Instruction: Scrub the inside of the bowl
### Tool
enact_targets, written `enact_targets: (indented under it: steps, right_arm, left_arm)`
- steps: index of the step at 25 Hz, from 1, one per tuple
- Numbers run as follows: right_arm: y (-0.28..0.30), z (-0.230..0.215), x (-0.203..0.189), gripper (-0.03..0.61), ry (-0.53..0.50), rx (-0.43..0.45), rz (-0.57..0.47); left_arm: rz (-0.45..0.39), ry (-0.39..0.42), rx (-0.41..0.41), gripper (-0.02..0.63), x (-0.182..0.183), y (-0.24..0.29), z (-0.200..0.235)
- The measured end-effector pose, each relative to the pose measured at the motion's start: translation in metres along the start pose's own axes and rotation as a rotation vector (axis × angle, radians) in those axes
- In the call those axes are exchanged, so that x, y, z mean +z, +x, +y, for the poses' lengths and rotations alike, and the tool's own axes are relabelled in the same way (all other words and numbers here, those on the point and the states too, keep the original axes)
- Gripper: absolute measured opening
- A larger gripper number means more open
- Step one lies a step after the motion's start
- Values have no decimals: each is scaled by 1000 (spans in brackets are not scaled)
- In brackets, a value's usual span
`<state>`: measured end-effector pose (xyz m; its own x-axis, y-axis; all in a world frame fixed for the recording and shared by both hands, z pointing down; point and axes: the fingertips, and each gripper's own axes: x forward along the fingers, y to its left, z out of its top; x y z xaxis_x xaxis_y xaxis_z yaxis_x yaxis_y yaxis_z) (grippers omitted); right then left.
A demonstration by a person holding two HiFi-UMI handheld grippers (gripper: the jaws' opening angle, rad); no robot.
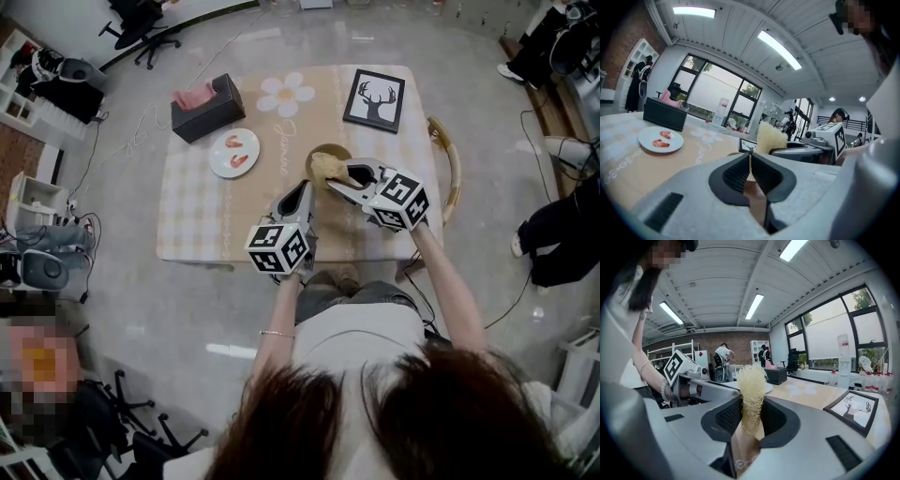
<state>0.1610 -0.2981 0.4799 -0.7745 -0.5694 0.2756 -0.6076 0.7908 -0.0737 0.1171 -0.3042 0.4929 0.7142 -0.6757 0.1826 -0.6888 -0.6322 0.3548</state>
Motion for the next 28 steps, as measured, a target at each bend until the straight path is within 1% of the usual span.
enact_targets:
  steps: [6, 14, 28]
  right_arm:
    - [-3, -3, 1, 95, 39, -12, -33]
    - [-3, -4, 1, 95, 27, -9, -25]
    - [-1, -5, 7, 95, 38, -2, -35]
  left_arm:
    - [-5, 22, -21, 21, 0, 0, 1]
    - [-5, 16, -30, 20, 1, 2, 3]
    - [-11, 11, -46, 20, 7, 1, 6]
